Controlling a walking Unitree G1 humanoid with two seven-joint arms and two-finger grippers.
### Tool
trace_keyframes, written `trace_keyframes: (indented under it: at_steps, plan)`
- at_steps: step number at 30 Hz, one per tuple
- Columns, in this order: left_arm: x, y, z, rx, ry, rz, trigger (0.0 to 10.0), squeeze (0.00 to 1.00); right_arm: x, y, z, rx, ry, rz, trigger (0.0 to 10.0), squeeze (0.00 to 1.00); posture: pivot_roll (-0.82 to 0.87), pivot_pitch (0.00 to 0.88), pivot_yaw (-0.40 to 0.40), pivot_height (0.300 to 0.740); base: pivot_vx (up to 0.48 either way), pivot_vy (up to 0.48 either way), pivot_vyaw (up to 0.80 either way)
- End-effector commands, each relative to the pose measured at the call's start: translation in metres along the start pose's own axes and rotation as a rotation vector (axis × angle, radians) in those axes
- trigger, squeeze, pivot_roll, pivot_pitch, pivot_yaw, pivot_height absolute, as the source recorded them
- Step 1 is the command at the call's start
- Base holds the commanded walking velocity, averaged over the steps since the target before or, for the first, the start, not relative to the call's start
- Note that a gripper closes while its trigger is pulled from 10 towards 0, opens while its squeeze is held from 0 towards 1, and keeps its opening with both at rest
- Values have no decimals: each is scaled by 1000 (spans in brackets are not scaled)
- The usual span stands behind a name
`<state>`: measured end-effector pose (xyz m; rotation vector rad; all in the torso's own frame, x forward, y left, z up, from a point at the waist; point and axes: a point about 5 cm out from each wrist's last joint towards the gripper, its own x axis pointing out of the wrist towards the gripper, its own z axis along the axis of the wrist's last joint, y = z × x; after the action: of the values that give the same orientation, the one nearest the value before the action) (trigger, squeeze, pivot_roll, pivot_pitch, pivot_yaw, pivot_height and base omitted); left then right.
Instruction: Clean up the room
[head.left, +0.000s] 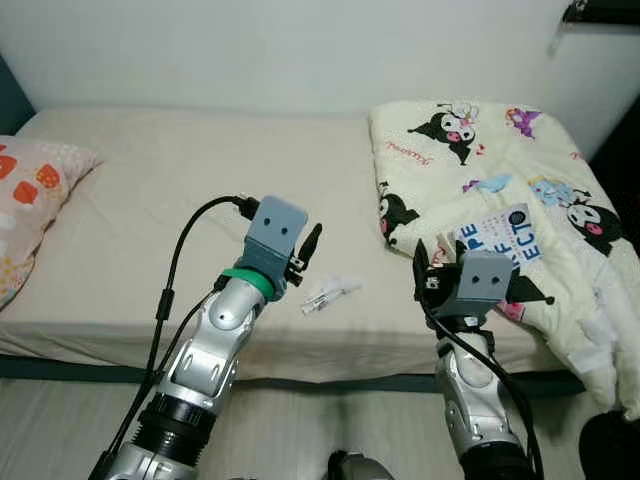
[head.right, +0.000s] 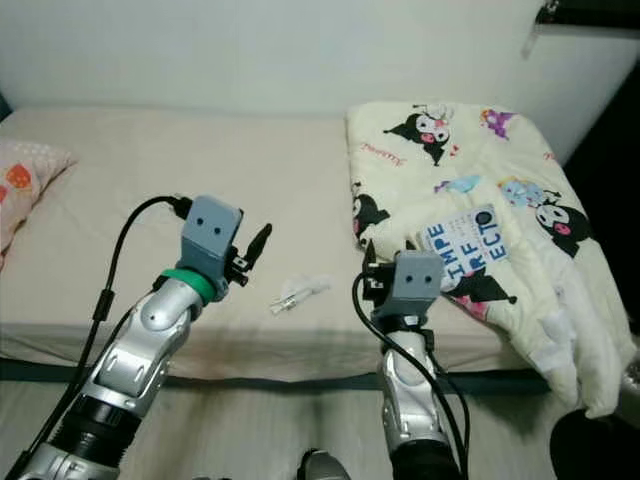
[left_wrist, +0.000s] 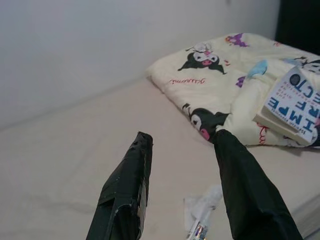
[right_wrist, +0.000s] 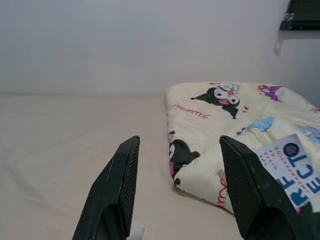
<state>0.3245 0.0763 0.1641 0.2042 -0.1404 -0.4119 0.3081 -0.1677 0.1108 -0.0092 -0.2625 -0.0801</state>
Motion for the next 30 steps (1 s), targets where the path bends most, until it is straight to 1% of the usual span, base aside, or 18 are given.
trace_keyframes:
  at_steps: [1, 12, 19, 30]
  plan:
    - [1, -1, 0, 14, -4, -5, 10000, 0, -3, -3, -3, 2, 13, -15, 10000, 0, -107, 34, 41, 721, 0, -330, 0]
    - [1, -1, 0, 16, -12, -3, 10000, 0, -3, -3, -4, 3, 13, -16, 10000, 0, -107, 33, 43, 721, 0, -451, 0]
    - [2, 1, -3, -5, 18, 16, 10000, 0, -3, -3, -4, 3, 15, -15, 10000, 0, -108, 35, 43, 721, 0, 0, 0]
    - [2, 2, -5, -11, 31, 26, 10000, 0, -4, -2, -4, 3, 15, -12, 10000, 0, -108, 36, 42, 721, 0, 28, 0]
